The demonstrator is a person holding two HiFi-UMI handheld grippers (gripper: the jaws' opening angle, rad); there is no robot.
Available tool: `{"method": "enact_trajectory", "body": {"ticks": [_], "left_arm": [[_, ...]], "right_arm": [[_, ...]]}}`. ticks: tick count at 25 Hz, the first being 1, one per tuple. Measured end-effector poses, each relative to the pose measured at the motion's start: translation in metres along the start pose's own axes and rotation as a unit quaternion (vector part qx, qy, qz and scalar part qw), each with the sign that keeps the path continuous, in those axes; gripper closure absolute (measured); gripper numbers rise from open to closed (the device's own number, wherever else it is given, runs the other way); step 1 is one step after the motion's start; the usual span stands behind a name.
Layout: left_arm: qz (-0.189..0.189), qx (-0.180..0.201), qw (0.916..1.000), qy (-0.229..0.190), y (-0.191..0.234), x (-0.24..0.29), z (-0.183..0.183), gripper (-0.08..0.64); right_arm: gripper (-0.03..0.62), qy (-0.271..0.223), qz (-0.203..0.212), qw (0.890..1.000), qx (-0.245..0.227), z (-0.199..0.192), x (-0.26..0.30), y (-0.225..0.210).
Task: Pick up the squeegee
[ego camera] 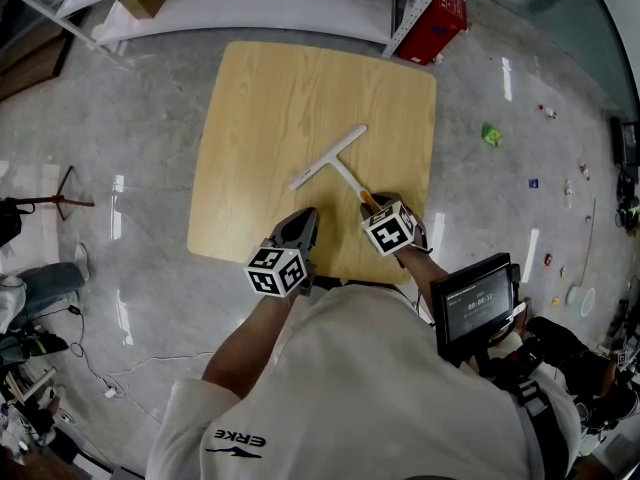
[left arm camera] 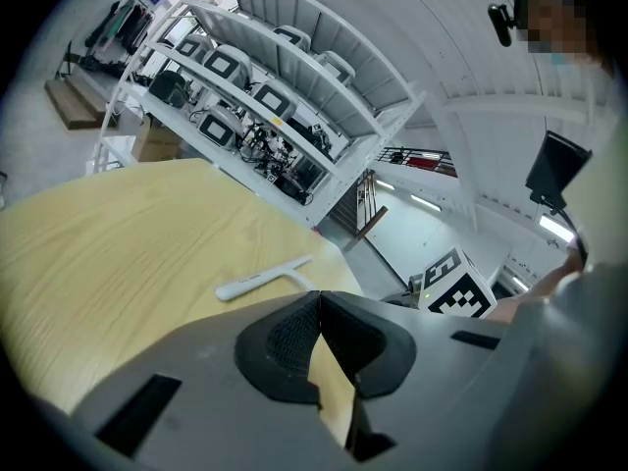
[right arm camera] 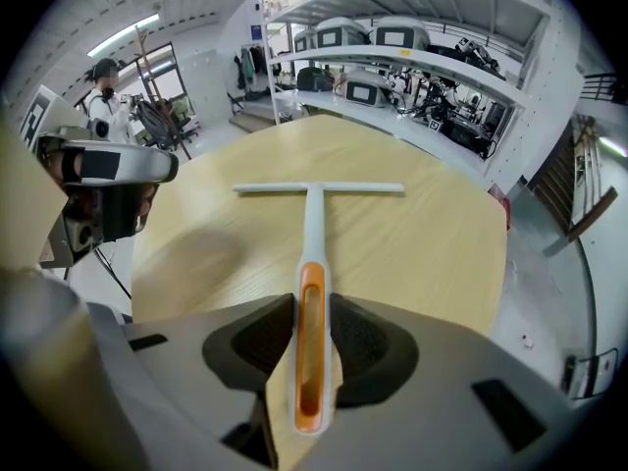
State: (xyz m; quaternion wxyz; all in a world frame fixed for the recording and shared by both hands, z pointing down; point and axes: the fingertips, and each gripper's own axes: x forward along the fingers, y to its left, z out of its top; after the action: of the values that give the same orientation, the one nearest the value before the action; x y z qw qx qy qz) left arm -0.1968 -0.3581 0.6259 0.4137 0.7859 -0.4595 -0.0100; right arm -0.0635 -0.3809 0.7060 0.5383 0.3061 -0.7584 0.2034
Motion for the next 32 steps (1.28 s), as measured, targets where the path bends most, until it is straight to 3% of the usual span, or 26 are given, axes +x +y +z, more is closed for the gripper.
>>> {"method": "enact_trajectory", "body": {"ticks": [11,32], "left_arm": [[0.002,-0.002,0.9999,0.01,0.011,0.017,0.007,0.555],[0.035,-0.018,0.9992,0.003,0.04,0.003,0.01,0.555]], "right_arm": [[0.468,-0.01,-0.003,1.0,-0.013,0.023,0.012,-0.009],[0.481,-0.015,-0.021,0.998,-0.053,0.072,0.037,-0.014]]}}
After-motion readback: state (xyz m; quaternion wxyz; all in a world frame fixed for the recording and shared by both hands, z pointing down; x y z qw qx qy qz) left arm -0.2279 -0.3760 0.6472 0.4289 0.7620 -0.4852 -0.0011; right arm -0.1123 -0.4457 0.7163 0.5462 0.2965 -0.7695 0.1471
